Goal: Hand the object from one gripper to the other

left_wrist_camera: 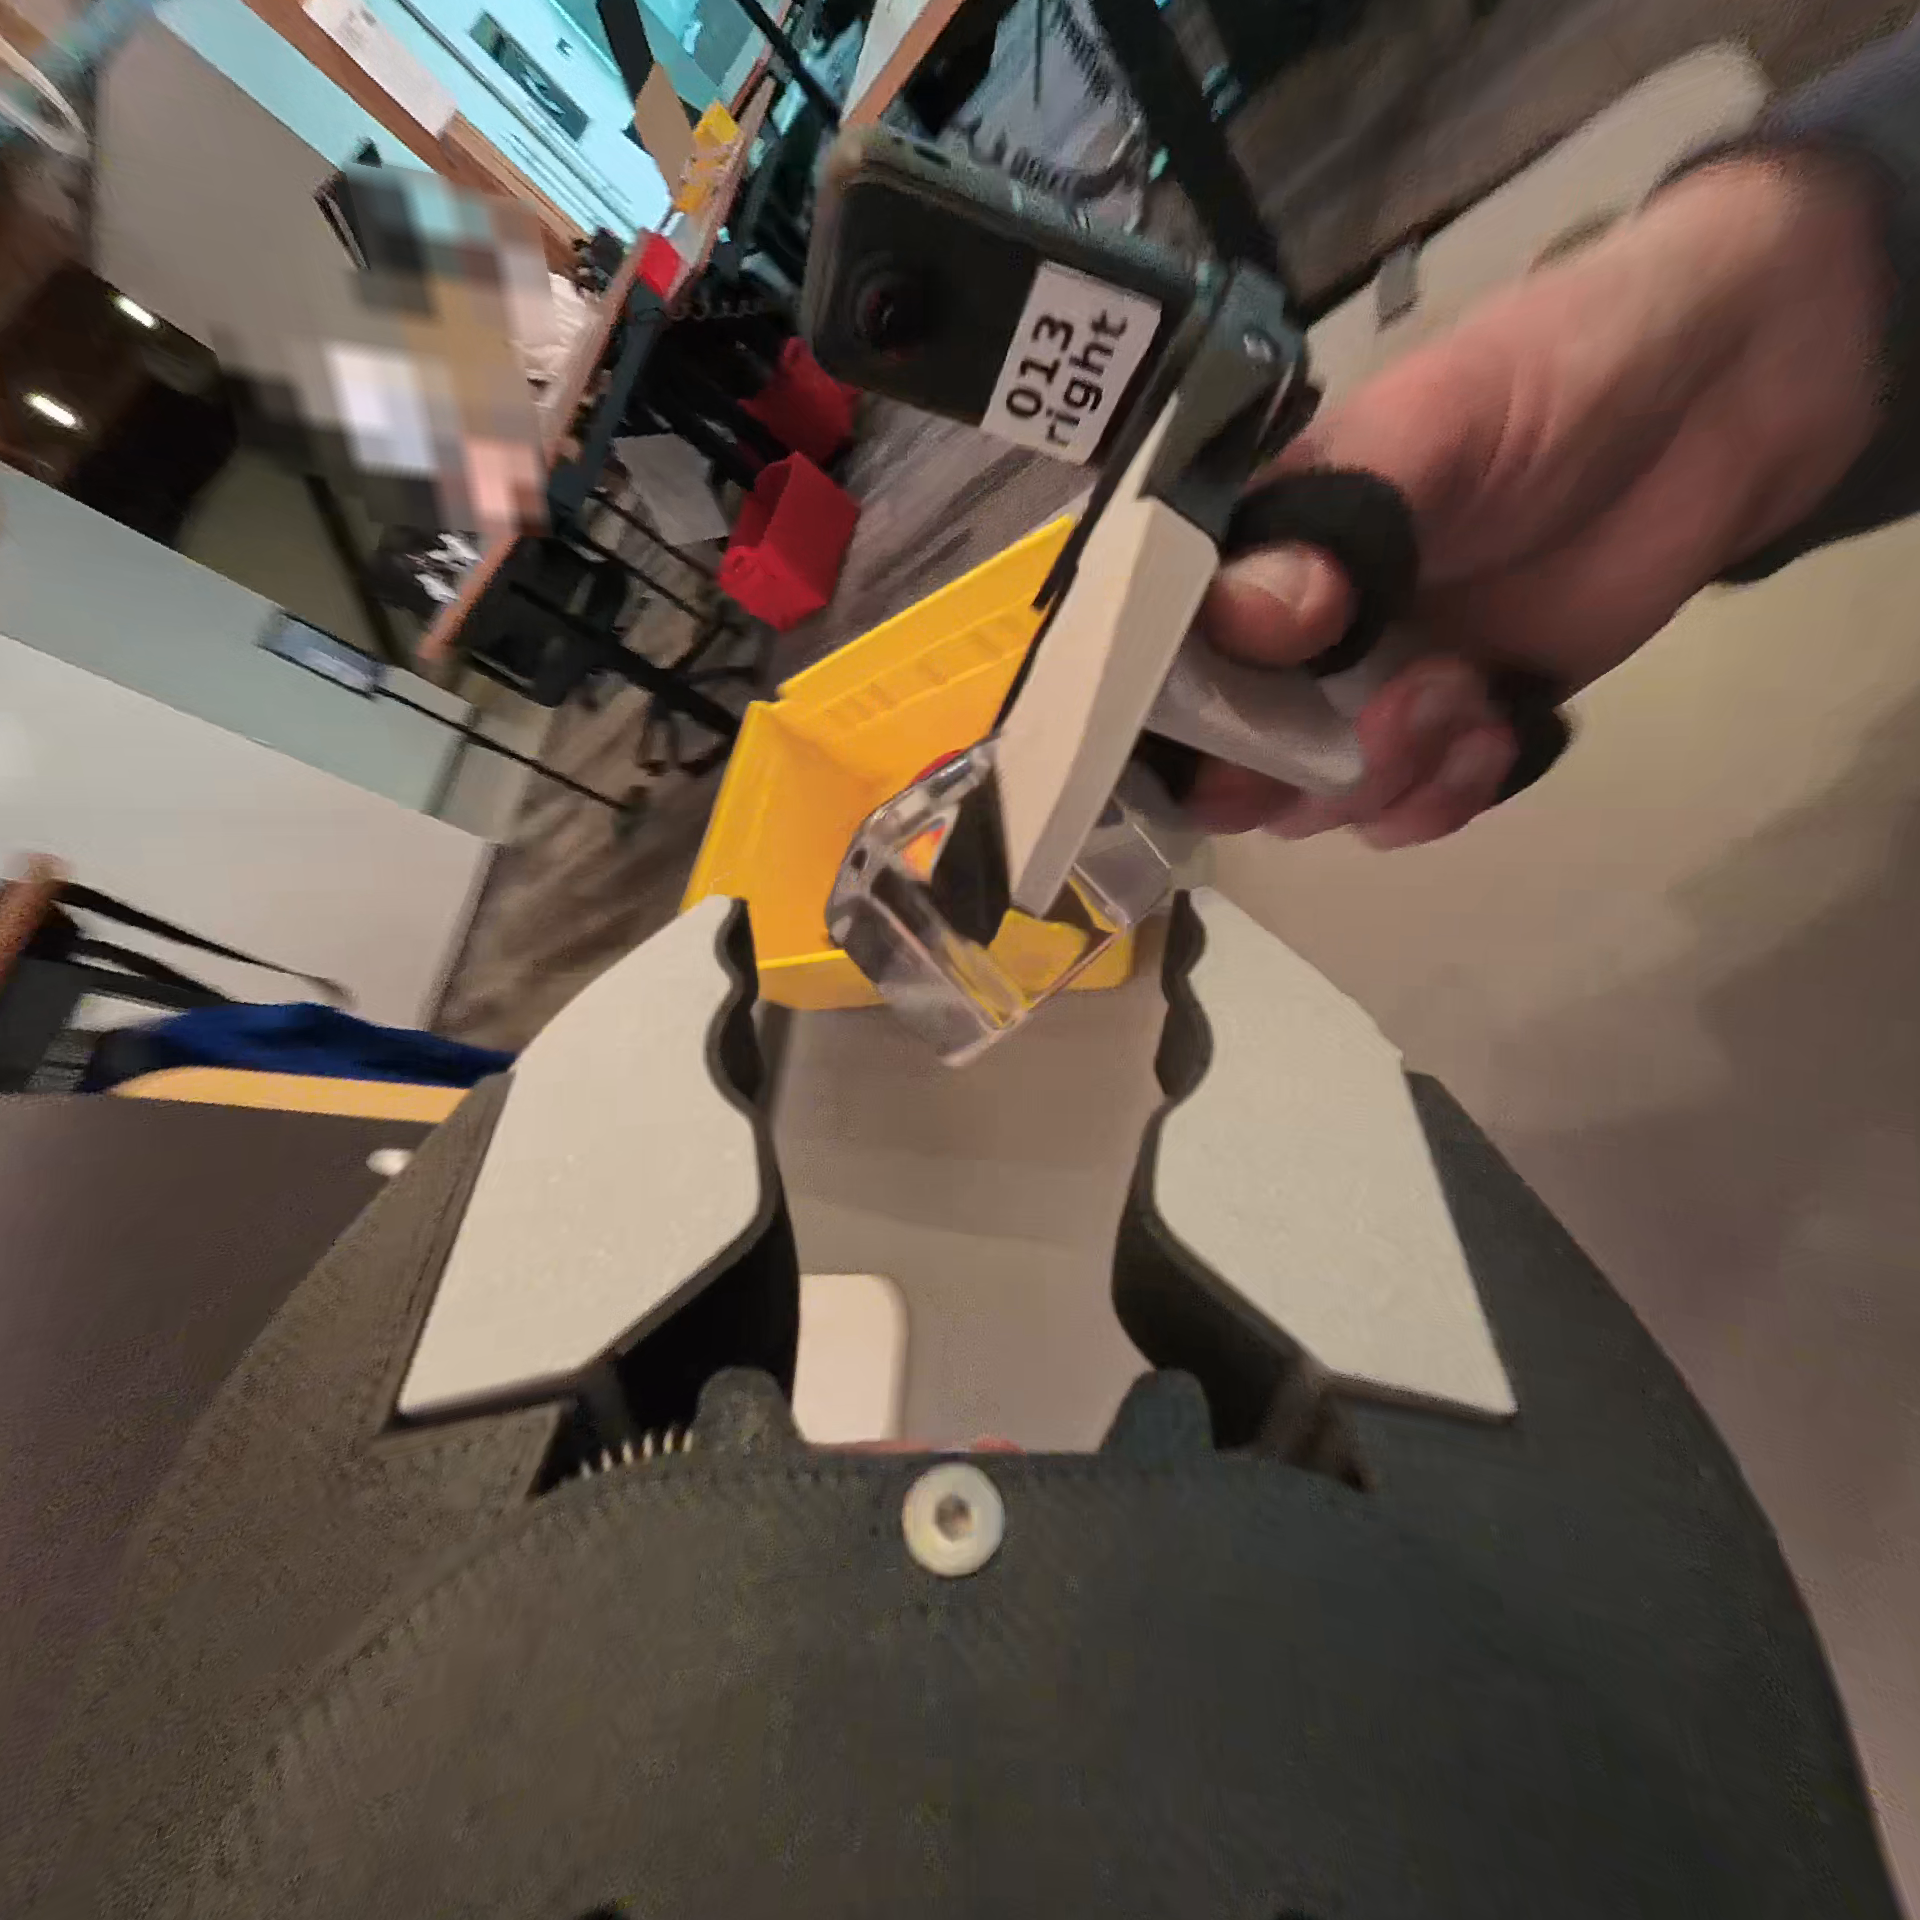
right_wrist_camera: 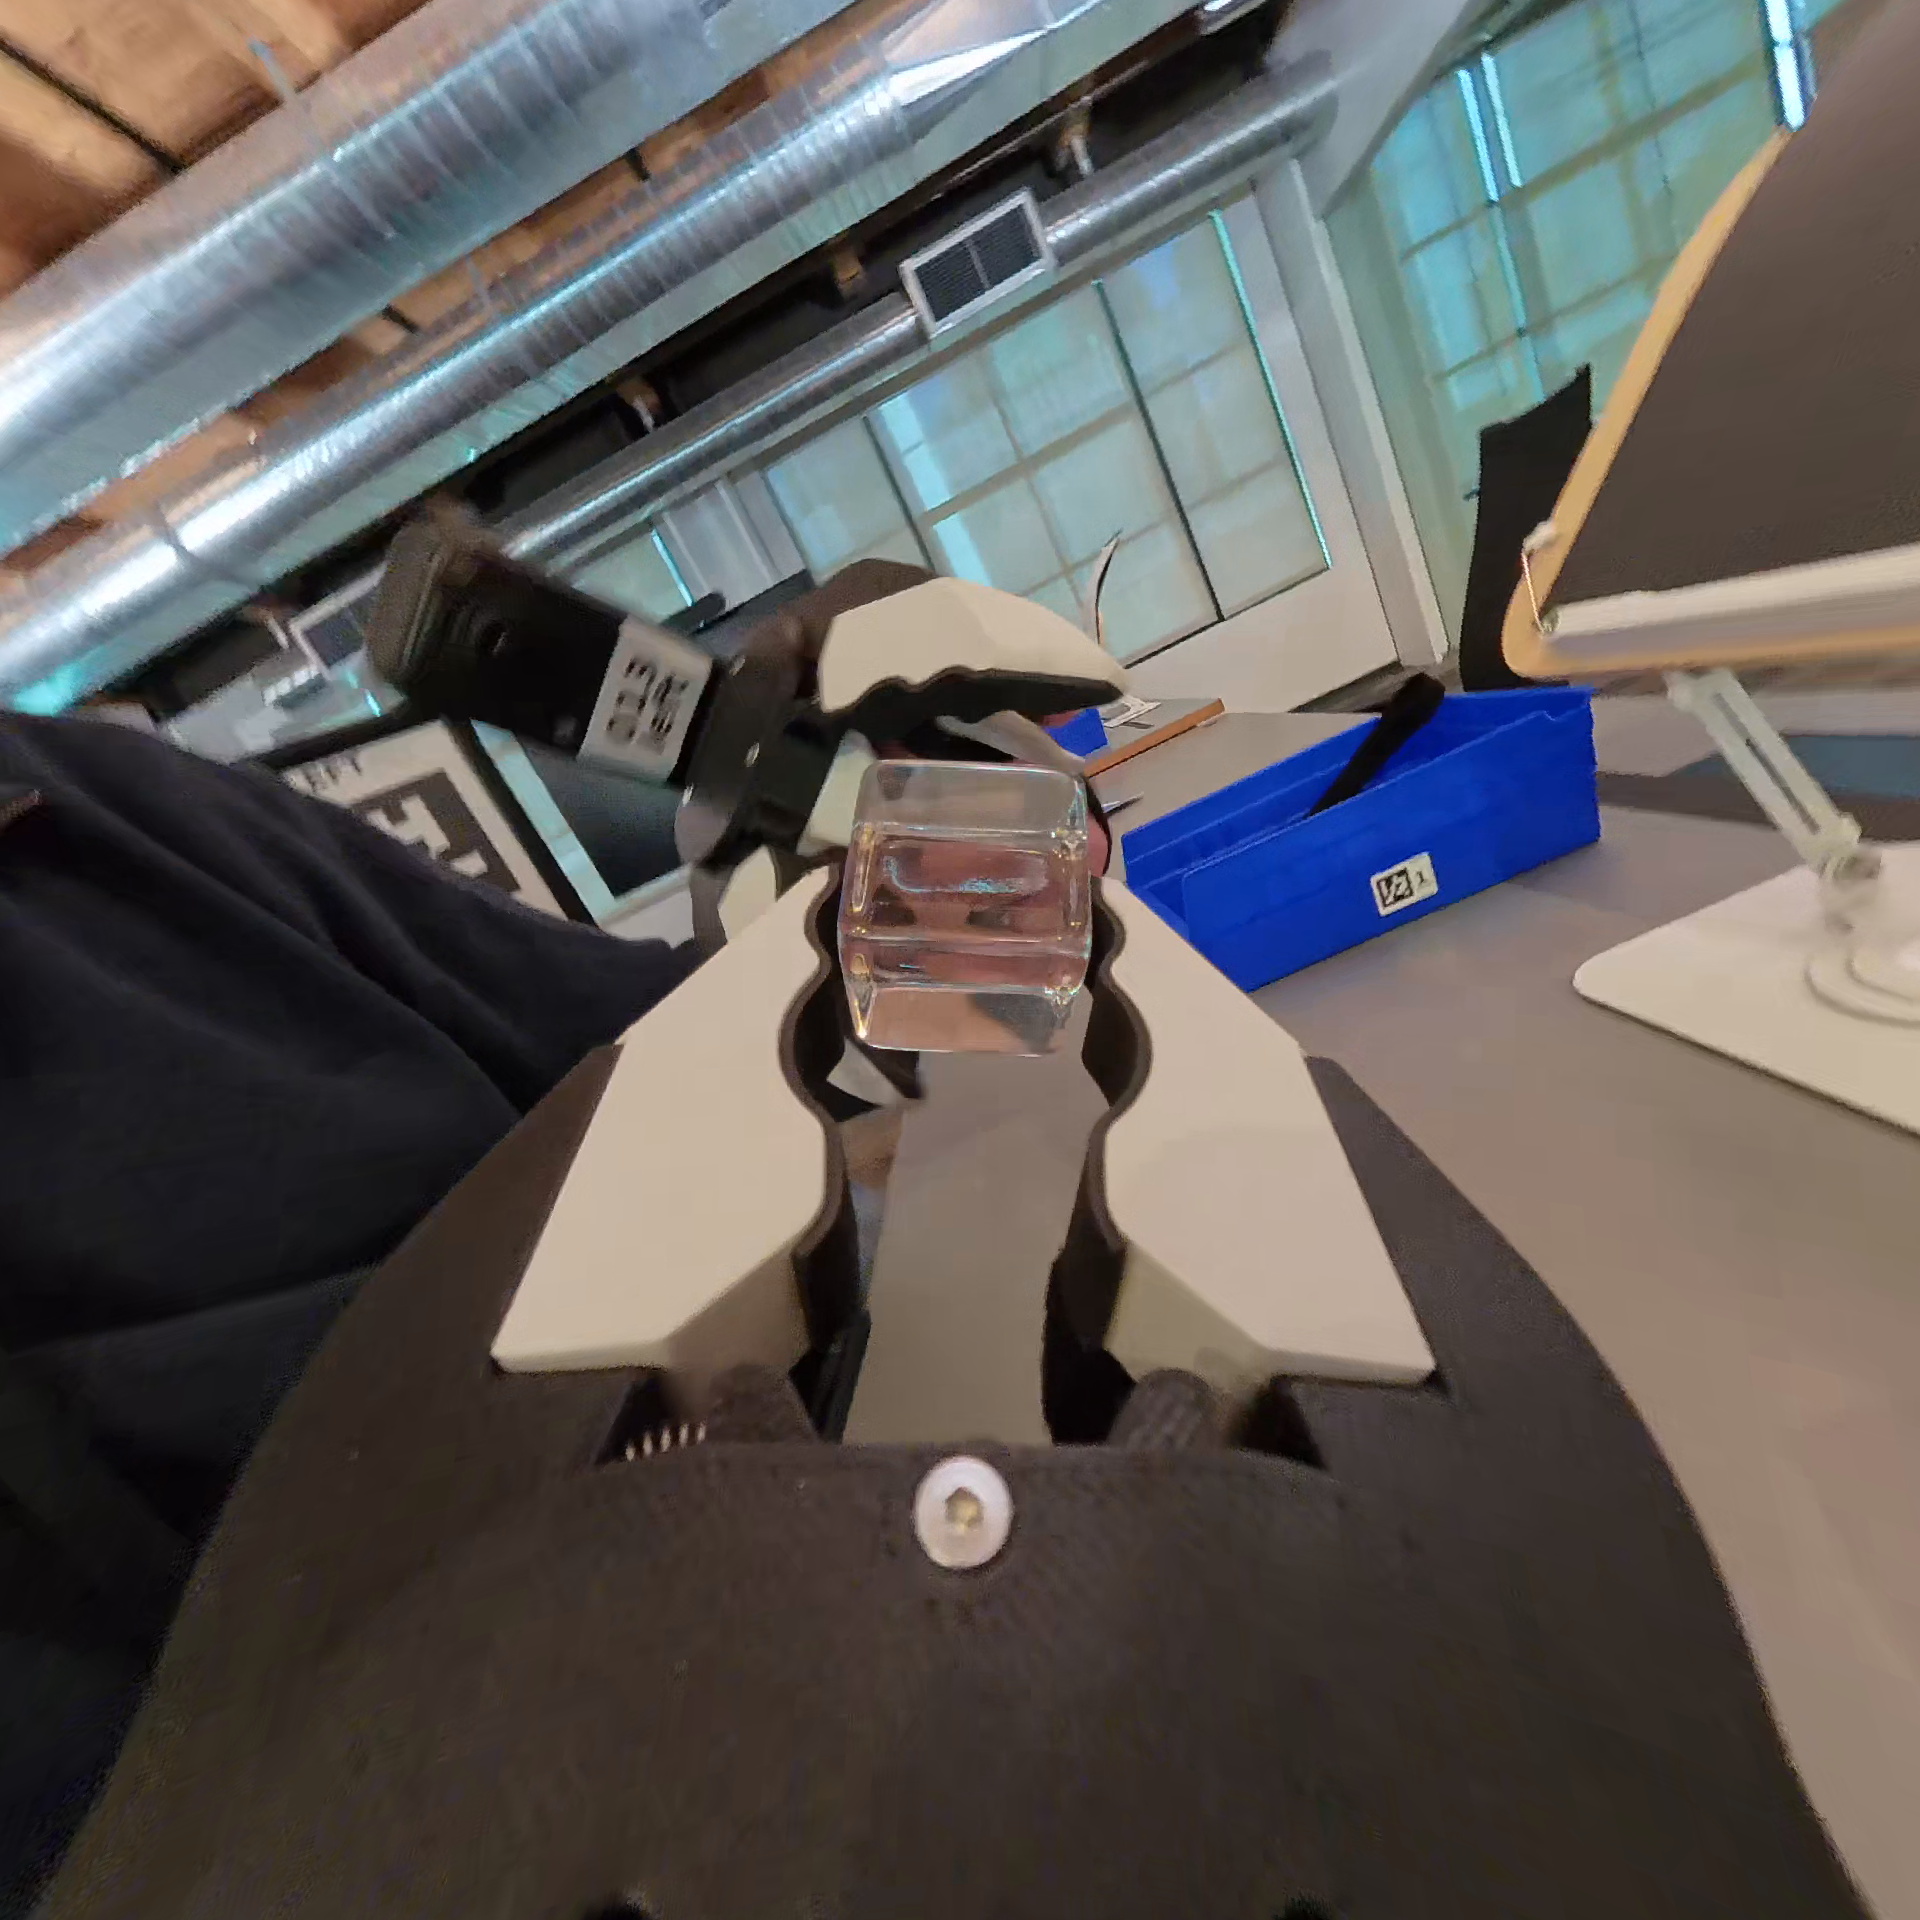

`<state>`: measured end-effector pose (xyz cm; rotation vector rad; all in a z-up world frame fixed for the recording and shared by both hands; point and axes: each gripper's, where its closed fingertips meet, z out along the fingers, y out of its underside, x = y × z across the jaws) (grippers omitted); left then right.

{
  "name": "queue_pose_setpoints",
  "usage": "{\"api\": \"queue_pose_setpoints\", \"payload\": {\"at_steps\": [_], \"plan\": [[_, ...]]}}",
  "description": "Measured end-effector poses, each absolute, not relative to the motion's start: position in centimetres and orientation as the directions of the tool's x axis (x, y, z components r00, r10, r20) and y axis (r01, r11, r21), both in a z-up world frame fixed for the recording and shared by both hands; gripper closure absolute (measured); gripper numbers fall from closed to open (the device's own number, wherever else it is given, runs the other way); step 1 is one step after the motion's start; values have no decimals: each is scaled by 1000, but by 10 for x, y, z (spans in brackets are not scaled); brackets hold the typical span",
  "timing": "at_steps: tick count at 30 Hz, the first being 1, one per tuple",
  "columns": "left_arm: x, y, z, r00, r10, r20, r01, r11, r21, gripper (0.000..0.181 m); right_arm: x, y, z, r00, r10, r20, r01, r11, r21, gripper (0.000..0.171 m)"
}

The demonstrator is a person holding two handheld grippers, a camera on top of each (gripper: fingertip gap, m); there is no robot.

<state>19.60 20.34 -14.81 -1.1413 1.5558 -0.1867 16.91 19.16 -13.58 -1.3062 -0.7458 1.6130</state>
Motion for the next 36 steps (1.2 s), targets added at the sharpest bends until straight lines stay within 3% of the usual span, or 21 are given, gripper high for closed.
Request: {"api": "queue_pose_setpoints", "payload": {"at_steps": [1, 3, 6, 10, 13, 22, 27, 36], "plan": [[195, 199, -145, 127, -803, -582, -511, 450, -732, 104, 170, 191, -136, -24, 925, -379, -255, -372, -892, 129], [192, 191, -140, 136, -925, -355, -402, 276, -873, 101, 172, 187, -137, -6, 960, -281, -218, -276, -936, 130], [186, 189, -134, 109, -994, 16, -233, -41, -972, 98, 173, 182, -137, 27, 991, -128, -157, -122, -980, 130], [189, 177, -142, -31, -919, 393, -170, -383, -908, 89, 171, 178, -146, 98, 986, 133, 12, 133, -991, 129], [194, 169, -149, -101, -837, 538, -172, -518, -838, 88, 169, 175, -154, 89, 956, 281, 133, 268, -954, 129], [206, 140, -155, -313, -617, 722, -169, -712, -681, 93, 159, 149, -159, -6, 846, 533, 215, 522, -826, 129], [207, 131, -146, -403, -589, 701, -93, -735, -671, 121, 156, 141, -162, -23, 830, 558, 202, 550, -810, 129], [209, 129, -143, -399, -635, 661, -52, -705, -708, 122, 157, 139, -159, -8, 816, 578, 173, 571, -803, 129]]}}
